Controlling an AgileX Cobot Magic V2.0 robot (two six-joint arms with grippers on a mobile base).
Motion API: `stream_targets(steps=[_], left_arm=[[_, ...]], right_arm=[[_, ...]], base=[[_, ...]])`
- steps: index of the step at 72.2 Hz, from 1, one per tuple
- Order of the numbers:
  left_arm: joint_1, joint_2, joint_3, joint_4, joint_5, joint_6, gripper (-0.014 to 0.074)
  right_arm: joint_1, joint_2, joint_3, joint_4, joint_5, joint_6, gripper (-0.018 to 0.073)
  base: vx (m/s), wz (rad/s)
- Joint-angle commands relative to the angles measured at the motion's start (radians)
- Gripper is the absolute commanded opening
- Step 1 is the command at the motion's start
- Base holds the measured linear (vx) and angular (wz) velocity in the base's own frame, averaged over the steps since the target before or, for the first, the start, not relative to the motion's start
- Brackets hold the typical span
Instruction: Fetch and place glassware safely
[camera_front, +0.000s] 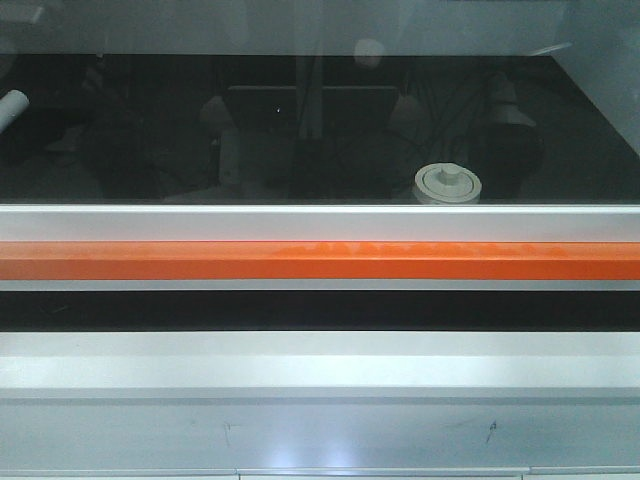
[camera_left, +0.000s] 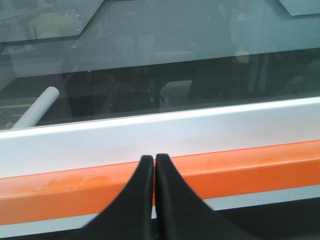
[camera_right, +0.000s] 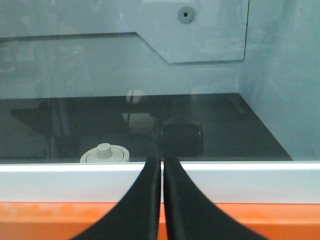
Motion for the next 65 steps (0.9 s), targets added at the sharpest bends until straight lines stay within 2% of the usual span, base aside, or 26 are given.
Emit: stream_targets(steps=[1,7,15,20,33,52,65], left_arm=[[0.001,0.022,-0.037,-0.009,-0.13,-0.002,-0.0007],[0.001,0.029,-0.037,-0.011,-0.155,-0.004,-0.0007],[0.001,0.029,-0.037,-0.031,-0.113,-0.004,-0.0007],[0.001,0.029,-0.037,-0.03,-0.088,-0.004,-0.0007],[-0.001,0.033,0.036,-0.029,-0.13,-0.009,-0.0007],[-0.001,0.098,0.178,-0.026,-0.336,-0.082,-0.0007],[-0.001,0.171,0.189,-0.026,-0.387,-0.082,-0.0007]], right_arm=[[-0.005,0.027,-0.03,-0.002,-0.075,-0.006,-0.0008],[-0.005,0.03,-0.03,0.001,-0.075,-0.005,-0.0007],[-0.005,0.031,-0.016,-0.01,-0.034,-0.012,-0.0004],[-0.005,0.031,0.037,-0.017,-0.091,-0.012,-0.0003],[-0.005,0.031,0.183,0.013,-0.269,0.0,0.0],[-0.005,0.07,0.287,0.013,-0.42,-0.004,-0.0001],[-0.005,0.166,0.288,-0.009,-0.458,-0.006,-0.0001]], base=[[0.0,0.0],[0.0,0.0],[0.0,0.0],[0.0,0.0],[0.0,0.0],[0.0,0.0],[0.0,0.0]])
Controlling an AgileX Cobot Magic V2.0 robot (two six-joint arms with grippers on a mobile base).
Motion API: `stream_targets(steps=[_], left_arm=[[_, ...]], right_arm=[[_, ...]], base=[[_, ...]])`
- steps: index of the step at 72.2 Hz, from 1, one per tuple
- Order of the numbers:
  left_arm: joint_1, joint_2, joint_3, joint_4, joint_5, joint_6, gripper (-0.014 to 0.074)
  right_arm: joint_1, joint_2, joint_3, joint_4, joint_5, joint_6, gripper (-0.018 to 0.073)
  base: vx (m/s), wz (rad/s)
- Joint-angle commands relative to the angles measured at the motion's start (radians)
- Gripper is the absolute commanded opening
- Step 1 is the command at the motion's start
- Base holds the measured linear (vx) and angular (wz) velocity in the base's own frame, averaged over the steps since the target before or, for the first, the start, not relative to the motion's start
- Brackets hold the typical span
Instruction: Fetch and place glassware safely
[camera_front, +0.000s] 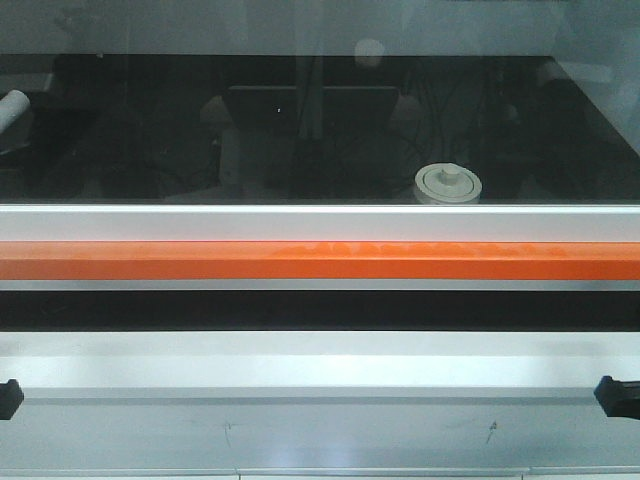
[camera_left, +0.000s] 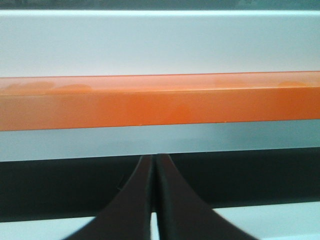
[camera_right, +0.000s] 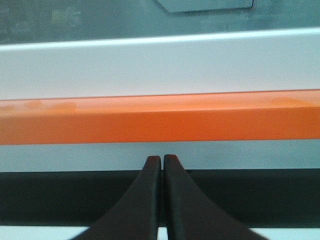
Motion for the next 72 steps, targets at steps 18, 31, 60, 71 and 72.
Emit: stream_targets(steps=[18,31,60,71,72], left_arm=[[-0.001,0.127,-0.024,-0.007,-0.173,-0.011,-0.0007],[-0.001,0.177,-0.024,-0.007,-0.245,-0.01,-0.0007],[-0.001,0.282,-0.024,-0.007,-0.386,-0.008,-0.0007],[-0.001,0.331,-0.025,-0.007,-0.472,-0.008,-0.0007],[-0.001,0.334,-0.025,-0.007,-0.475,-0.008,-0.0007]], right_arm=[[-0.005,0.185,-0.025,-0.02,-0.216,-0.007,-0.0001],[-0.005,0.257,-0.025,-0.02,-0.272,-0.007,-0.0001],[-0.005,0.336,-0.025,-0.046,-0.407,-0.01,-0.0001],[-0.005,0.362,-0.025,-0.046,-0.449,-0.028,-0.0001],[-0.005,0.364,-0.025,-0.046,-0.454,-0.03,-0.0001]], base=[[0.0,0.0],[0.0,0.0],[0.0,0.0],[0.0,0.0],[0.0,0.0]])
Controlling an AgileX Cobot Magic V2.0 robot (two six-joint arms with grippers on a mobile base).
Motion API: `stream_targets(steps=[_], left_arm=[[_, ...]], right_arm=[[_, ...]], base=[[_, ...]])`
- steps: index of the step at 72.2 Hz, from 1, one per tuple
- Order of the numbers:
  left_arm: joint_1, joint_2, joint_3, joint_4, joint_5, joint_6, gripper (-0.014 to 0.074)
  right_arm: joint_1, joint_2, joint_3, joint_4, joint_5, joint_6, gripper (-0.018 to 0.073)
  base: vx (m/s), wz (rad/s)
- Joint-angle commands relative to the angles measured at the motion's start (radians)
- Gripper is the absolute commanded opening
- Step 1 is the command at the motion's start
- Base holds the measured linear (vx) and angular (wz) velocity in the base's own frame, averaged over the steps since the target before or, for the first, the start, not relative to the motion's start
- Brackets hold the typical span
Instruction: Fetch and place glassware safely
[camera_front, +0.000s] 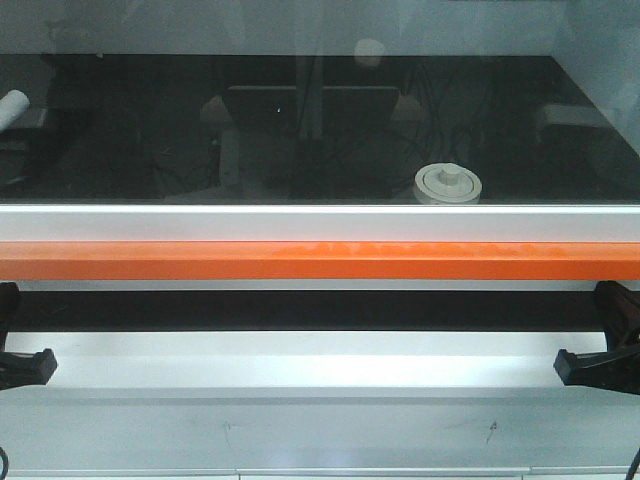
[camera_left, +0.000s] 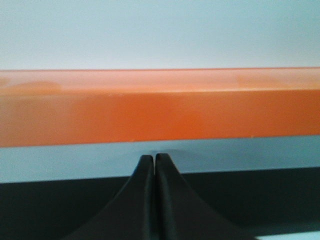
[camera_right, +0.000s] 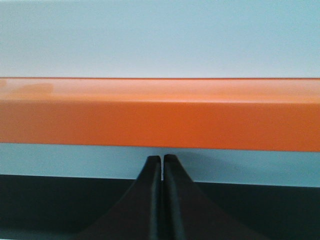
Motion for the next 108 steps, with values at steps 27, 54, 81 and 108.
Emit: stream_targets(steps=[27,54,81,108], left_arm=[[-0.001,0.122,-0.026,-0.007,-0.285,-0.003,-0.0007],[-0.001,0.129,-0.027,-0.007,-0.303,0.026,-0.0007],[0.0,0.122,-0.031,-0.006,-0.38,0.027,-0.0007],[0.0,0.044,-0.069,0.002,-0.341,0.027,-0.0007]], right_arm=[[-0.005,0.092,-0.027,-0.005,-0.231,-0.052,-0.0001],[-0.005,0.156,-0.027,0.004,-0.33,-0.05,-0.0001],[-0.005,0.163,-0.027,0.001,-0.381,-0.001,-0.0001],[-0.005,0.163,-0.027,0.001,-0.381,0.002,-0.0001]], base=[[0.0,0.0],[0.0,0.0],[0.0,0.0],[0.0,0.0]])
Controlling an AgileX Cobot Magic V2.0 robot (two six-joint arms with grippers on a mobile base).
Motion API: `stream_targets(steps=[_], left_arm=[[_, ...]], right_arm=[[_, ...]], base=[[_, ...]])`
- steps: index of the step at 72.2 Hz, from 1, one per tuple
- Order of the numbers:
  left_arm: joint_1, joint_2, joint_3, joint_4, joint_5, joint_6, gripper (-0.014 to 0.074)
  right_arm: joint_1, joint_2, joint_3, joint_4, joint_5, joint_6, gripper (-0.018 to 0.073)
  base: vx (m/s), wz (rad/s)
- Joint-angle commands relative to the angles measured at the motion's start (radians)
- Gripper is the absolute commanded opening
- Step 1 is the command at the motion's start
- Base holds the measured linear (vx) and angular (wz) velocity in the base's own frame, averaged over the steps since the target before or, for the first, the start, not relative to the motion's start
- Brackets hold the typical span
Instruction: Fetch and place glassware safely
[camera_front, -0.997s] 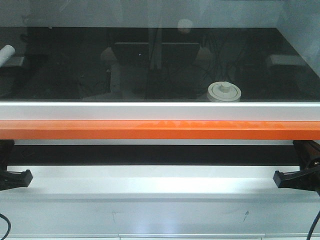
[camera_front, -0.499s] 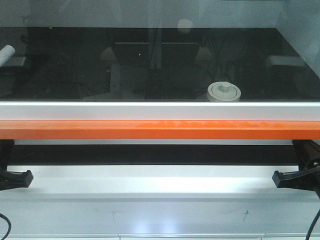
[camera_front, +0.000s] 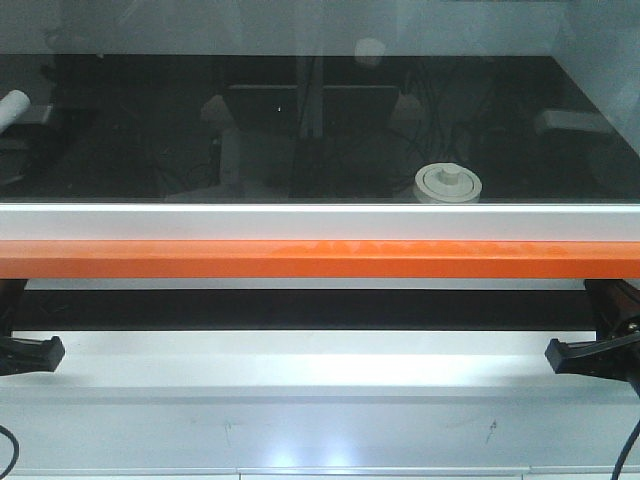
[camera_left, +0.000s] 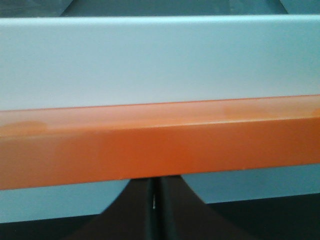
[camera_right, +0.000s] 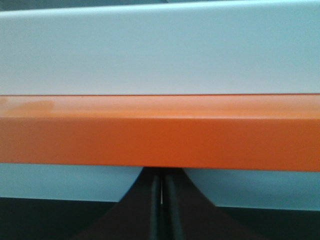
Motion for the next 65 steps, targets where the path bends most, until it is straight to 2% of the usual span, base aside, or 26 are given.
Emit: stream_targets(steps=[1,19,28,49,65], left_arm=[[0.0,-0.041,-0.067,-0.009,-0.169,0.0,-0.0007],[0.0,-0.043,-0.094,-0.008,-0.179,0.0,-0.0007],[0.0,-0.043,-0.13,-0.007,-0.157,0.0,-0.0007],[0.0,-0.043,-0.231,-0.006,-0.154,0.0,-0.0007],[0.0,-0.043,-0.301,0.043,-0.146,-0.007,-0.0007]], right_arm=[[-0.005,0.003,-0.045,0.0,-0.119,-0.002,-0.0001],[-0.005,-0.019,-0.114,-0.053,-0.081,0.009,-0.0001],[-0.005,-0.046,-0.153,-0.05,-0.067,0.046,-0.0001],[-0.005,-0.098,-0.193,-0.016,-0.054,0.046,-0.0001],[-0.005,-0.137,-0.226,-0.013,-0.038,0.045,-0.0001]], base=[[0.0,0.0],[0.0,0.0],[0.0,0.0],[-0.01,0.02],[-0.03,0.05]])
